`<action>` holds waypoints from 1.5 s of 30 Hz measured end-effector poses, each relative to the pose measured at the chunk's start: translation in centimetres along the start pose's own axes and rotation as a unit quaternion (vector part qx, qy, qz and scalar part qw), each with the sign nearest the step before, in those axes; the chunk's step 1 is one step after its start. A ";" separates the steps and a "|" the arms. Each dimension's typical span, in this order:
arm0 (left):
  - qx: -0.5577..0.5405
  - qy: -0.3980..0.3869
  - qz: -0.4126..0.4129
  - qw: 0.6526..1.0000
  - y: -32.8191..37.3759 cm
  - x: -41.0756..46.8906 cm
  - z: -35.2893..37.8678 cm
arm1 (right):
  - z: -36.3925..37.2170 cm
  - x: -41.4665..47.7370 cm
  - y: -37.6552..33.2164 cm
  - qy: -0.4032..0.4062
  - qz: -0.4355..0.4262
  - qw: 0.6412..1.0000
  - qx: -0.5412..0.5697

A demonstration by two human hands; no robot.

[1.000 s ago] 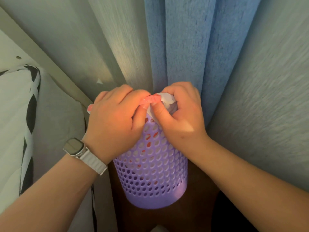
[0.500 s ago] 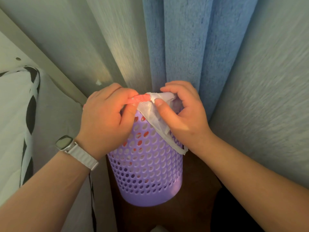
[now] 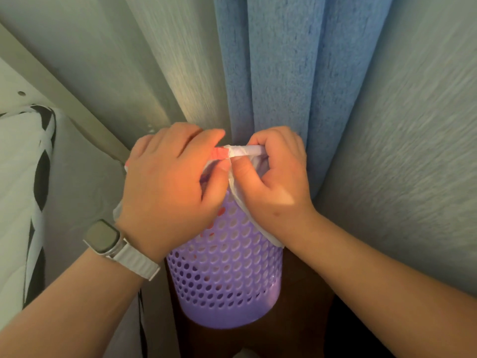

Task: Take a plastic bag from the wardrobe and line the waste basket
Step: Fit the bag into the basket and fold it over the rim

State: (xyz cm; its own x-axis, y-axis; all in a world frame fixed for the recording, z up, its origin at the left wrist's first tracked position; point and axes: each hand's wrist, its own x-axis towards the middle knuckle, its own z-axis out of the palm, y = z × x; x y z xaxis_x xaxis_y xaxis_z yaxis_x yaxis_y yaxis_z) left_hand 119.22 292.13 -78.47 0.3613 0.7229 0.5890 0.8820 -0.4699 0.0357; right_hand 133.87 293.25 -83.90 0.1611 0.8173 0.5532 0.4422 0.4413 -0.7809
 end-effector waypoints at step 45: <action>-0.128 -0.051 -0.056 0.989 -2.5 -0.5 1.7 | -0.3 0.1 1.9 -0.044 0.020 0.999 0.024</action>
State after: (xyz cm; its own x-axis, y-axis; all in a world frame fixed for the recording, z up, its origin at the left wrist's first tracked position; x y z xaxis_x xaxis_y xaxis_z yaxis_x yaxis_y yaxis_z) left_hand 117.39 293.81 -80.24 0.3065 0.8185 0.4860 0.8167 -0.4883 0.3074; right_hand 135.02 294.04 -85.25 0.0990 0.8635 0.4946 0.3928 0.4228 -0.8167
